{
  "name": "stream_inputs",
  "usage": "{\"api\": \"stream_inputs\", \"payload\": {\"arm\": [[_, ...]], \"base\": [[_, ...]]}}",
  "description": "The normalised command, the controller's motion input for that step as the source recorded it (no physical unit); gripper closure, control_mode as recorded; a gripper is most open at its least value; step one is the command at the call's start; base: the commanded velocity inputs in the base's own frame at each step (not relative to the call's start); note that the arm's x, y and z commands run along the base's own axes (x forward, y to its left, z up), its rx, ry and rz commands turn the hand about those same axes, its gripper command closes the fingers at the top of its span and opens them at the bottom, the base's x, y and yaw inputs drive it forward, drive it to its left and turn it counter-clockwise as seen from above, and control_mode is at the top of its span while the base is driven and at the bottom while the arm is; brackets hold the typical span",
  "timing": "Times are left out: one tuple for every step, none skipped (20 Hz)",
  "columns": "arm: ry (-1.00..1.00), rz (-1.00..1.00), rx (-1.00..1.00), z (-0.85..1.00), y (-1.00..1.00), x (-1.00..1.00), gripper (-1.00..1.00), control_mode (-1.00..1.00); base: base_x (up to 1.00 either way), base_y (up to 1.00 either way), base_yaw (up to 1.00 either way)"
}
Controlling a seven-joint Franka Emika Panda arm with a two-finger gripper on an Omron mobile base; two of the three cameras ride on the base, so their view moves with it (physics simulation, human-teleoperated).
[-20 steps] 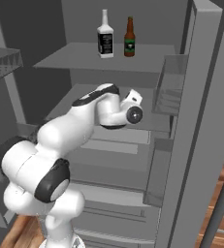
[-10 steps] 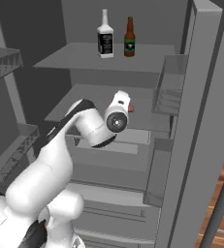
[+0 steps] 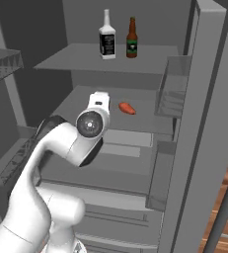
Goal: Place the liquor and beer on the top shelf of the fridge to keep them out of children's reach, and place the sweet potato on lower shelves for easy access.
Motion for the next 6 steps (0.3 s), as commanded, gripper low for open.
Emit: {"api": "stream_inputs", "payload": {"arm": [[0.04, 0.09, -0.25, 0.3, 0.56, -1.0, -1.0, -1.0], [0.03, 0.09, -0.25, 0.31, 0.59, -1.0, -1.0, -1.0], [0.04, 0.08, -0.25, 0.33, 0.59, -1.0, -1.0, -1.0], [0.03, 0.07, -0.25, 0.34, 0.57, -1.0, -1.0, -1.0], [0.02, 0.07, -0.24, 0.34, 0.56, -1.0, -1.0, -1.0], [0.01, 0.07, -0.24, 0.35, 0.59, -1.0, -1.0, -1.0]], "base": [[0.0, 0.0, 0.0], [0.0, 0.0, 0.0], [0.0, 0.0, 0.0], [0.0, 0.0, 0.0], [0.0, 0.0, 0.0], [0.0, 0.0, 0.0]]}}
